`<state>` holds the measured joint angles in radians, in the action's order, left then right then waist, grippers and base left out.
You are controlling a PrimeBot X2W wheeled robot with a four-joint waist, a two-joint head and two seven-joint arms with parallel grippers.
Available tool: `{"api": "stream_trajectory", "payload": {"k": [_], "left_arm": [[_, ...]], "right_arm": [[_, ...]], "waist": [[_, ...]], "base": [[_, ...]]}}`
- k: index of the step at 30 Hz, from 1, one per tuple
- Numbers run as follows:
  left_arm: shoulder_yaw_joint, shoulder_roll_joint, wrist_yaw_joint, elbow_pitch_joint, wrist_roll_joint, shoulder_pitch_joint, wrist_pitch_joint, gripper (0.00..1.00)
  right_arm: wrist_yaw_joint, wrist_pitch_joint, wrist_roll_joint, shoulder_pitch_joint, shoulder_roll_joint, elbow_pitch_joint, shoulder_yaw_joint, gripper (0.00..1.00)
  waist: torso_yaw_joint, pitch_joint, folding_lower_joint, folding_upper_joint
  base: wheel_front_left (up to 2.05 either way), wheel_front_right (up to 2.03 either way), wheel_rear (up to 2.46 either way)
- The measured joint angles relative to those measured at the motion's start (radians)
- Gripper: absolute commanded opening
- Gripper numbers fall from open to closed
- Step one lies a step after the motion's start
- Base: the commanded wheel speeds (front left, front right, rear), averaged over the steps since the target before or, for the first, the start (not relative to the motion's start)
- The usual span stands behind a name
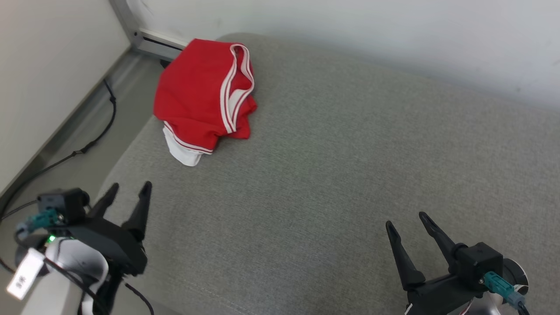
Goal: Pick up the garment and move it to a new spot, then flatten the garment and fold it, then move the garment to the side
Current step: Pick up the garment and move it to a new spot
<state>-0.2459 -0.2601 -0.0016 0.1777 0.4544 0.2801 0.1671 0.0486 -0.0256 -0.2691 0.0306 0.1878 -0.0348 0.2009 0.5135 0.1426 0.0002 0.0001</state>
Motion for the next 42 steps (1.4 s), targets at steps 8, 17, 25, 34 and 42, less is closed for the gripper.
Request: {"api": "stream_trajectory", "payload": {"k": [8, 17, 25, 34, 42], "left_arm": [[0.040, -0.043, -0.017, 0.129, 0.003, 0.156, 0.078, 1.00], [0.081, -0.058, -0.001, 0.222, 0.015, 0.251, 0.119, 1.00], [0.117, -0.064, 0.043, 0.335, 0.020, 0.333, 0.132, 1.00], [0.142, -0.080, 0.107, 0.460, -0.027, 0.401, 0.113, 0.99], [0.143, -0.062, 0.116, 0.528, -0.067, 0.424, 0.077, 0.00]], "right_arm": [[0.000, 0.046, 0.048, -0.003, 0.028, -0.116, 0.030, 1.00], [-0.004, 0.088, 0.062, -0.049, 0.065, -0.206, 0.028, 1.00], [-0.004, 0.119, 0.087, -0.068, 0.094, -0.257, 0.014, 1.00], [-0.004, 0.142, 0.096, -0.067, 0.115, -0.297, -0.004, 1.00], [-0.003, 0.158, 0.096, -0.061, 0.118, -0.306, -0.009, 1.00]], "waist": [[-0.082, 0.089, 0.0000, 0.0000], [-0.188, 0.195, 0.0000, 0.0000], [-0.273, 0.282, 0.0001, 0.0001], [-0.331, 0.339, 0.0000, 0.0002], [-0.334, 0.336, -0.0001, 0.0001]], "base": [[0.00, 0.00, 0.00], [0.00, 0.00, 0.00], [0.00, 0.00, 0.00], [0.00, 0.00, 0.00], [0.00, 0.00, 0.00]]}}
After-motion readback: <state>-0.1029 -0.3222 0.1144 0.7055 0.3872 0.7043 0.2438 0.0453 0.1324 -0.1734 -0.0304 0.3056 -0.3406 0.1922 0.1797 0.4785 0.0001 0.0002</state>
